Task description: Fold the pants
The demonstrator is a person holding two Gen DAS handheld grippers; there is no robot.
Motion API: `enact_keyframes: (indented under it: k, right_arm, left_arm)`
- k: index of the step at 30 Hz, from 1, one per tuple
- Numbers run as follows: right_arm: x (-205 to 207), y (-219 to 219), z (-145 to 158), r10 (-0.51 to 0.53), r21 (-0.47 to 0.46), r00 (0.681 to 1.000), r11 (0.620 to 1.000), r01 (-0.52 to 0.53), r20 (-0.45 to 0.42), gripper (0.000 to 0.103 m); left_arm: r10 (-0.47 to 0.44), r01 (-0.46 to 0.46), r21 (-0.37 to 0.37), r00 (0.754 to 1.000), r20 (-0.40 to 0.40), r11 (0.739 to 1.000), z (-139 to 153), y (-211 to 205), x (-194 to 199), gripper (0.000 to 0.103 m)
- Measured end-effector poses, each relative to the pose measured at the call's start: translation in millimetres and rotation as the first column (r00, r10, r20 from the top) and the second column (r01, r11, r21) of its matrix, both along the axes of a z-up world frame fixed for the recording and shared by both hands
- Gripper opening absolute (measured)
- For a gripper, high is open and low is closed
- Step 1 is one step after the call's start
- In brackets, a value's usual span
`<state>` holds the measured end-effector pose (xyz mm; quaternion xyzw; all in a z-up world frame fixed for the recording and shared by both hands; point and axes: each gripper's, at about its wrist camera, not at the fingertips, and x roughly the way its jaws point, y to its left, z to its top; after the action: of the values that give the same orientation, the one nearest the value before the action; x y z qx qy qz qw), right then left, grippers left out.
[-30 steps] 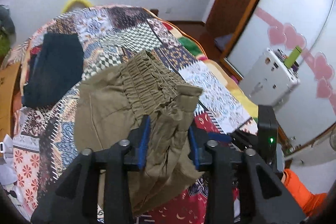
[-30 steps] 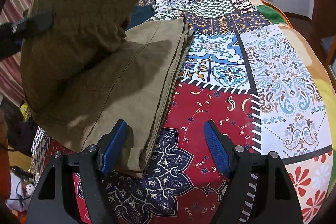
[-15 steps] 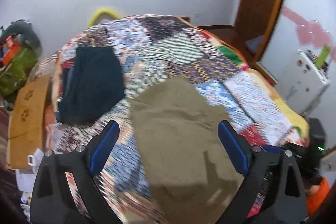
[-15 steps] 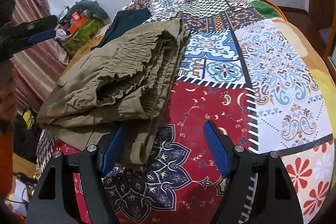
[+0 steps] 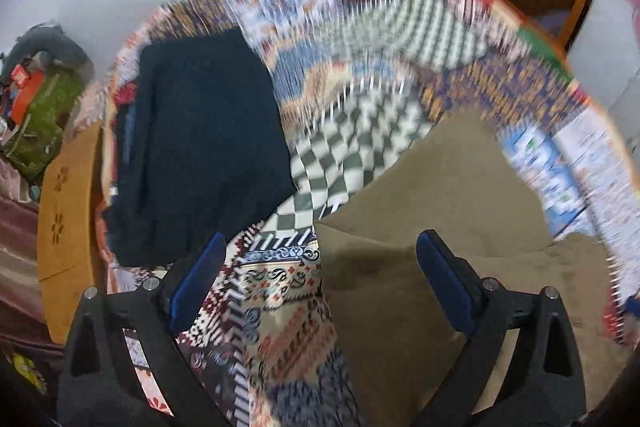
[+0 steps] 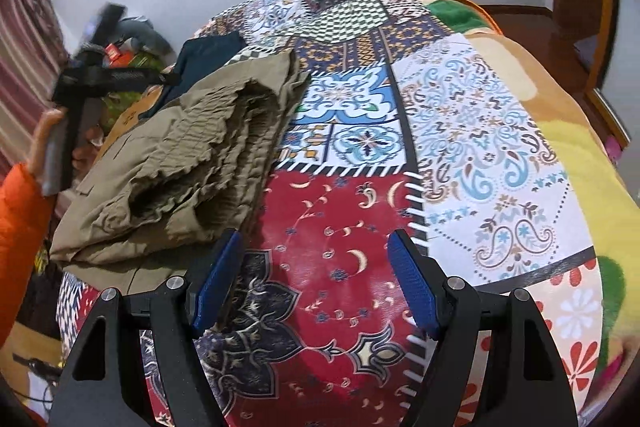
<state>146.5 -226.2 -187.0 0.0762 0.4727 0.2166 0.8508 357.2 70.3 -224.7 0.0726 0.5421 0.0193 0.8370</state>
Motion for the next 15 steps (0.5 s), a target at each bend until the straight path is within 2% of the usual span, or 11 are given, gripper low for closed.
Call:
enact_keyframes:
  k: [2,3,4,7,10,12,15]
  right_arm:
    - [3.2,-3.6,-1.5,-0.015,-0.001,1.000,1.000,0.015,-0.008,0.073]
    - [4.5,-5.3,-2.1,-0.022,-0.003,1.000,1.000,0.022,-0.011,0.073]
    - [6.0,-7.0,-2.5,-0.028,-0.004,1.000,1.000,0.027,-0.014,0.073]
    - [8.2,-11.5,-2.1,-0.041,-0.006,0.999,0.999,0.041,-0.014,0.073]
    - [10.6,-15.7,0.8,-0.055,0.001,0.998,0.998,0.055,-0.008,0.073]
    - [10.7,-17.1,4.7,-0.059,0.008,0.998,0.998,0.059,0.003,0.073]
    - [8.6,-18.5,12.9,-0.059,0.016,0.998,0.998,0.058,0.026,0.073]
  left_arm:
    - [-0.003,0.006,0.046,0.998,-0.063,0.999,-24.4,0.2,8.4,0.100]
    - [-0.005,0.009,0.046,0.997,-0.075,0.999,-34.0,2.4,9.0,0.103]
    - [-0.005,0.006,0.027,0.998,-0.055,1.000,-35.7,6.1,5.8,0.103]
    - [-0.024,0.024,0.005,0.999,-0.045,1.000,-34.4,14.4,-6.0,0.103]
    - [-0.069,0.070,0.077,0.998,-0.010,0.995,-30.0,16.7,-28.7,0.103]
    - [-0.064,0.063,0.120,0.998,0.000,0.991,-24.6,21.4,-47.1,0.103]
    - [-0.035,0.034,0.141,0.999,0.009,0.989,-17.7,30.1,-78.5,0.103]
